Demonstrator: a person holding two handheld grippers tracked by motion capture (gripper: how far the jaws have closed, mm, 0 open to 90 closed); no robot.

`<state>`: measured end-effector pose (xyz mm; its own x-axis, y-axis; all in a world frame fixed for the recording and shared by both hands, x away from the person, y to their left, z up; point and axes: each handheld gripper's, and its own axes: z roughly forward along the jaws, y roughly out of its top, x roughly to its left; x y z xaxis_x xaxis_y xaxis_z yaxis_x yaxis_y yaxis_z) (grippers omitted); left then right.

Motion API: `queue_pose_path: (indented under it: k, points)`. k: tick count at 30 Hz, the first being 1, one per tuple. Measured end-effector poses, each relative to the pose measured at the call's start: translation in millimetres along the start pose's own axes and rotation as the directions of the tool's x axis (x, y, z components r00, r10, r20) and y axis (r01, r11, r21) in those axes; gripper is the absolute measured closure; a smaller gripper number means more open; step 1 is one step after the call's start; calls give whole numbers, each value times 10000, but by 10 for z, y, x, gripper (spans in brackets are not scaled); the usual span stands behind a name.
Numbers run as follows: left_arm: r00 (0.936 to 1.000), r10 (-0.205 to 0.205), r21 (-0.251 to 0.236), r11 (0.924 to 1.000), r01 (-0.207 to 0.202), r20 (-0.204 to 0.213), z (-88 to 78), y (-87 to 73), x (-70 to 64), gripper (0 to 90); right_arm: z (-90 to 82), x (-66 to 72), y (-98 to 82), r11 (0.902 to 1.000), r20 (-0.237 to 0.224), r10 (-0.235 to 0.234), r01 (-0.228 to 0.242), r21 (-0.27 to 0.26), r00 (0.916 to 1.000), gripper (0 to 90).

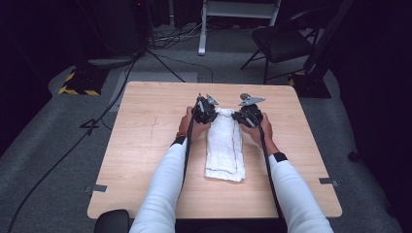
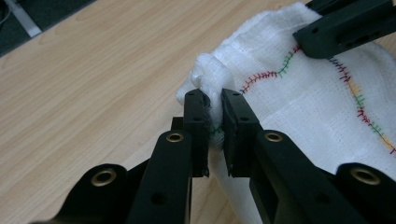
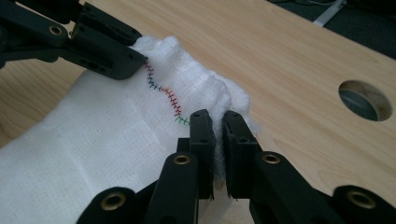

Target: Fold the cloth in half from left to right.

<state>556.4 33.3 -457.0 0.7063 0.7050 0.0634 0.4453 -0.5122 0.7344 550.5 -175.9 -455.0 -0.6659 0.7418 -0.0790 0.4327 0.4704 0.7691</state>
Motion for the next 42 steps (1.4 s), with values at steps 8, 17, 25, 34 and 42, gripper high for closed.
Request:
queue_pose_path:
  k: [8, 17, 25, 34, 42]
  points:
    - [9997, 224, -380, 9990, -223, 42, -141, 126, 31, 813, -128, 7, 102, 9991, 181, -234, 241, -359, 9996, 843]
    - [9992, 373, -762, 9964, -381, -122, -272, 245, 47, 813, -265, -8, 224, 9956, 259, -232, 255, -906, 9994, 844]
    - [9984, 490, -1047, 9934, -459, 270, -421, 232, 70, 807, -365, 13, 256, 9919, 71, -303, 310, -1229, 9995, 844]
    - [9925, 1025, -1136, 9890, -945, 670, -579, 127, -27, 800, -495, 106, 182, 9870, -441, -556, 483, -1535, 9975, 845]
    - [9832, 1549, -1336, 9809, -1413, 970, -683, -15, -120, 784, -590, 166, 56, 9843, -883, -761, 606, -1659, 9932, 845]
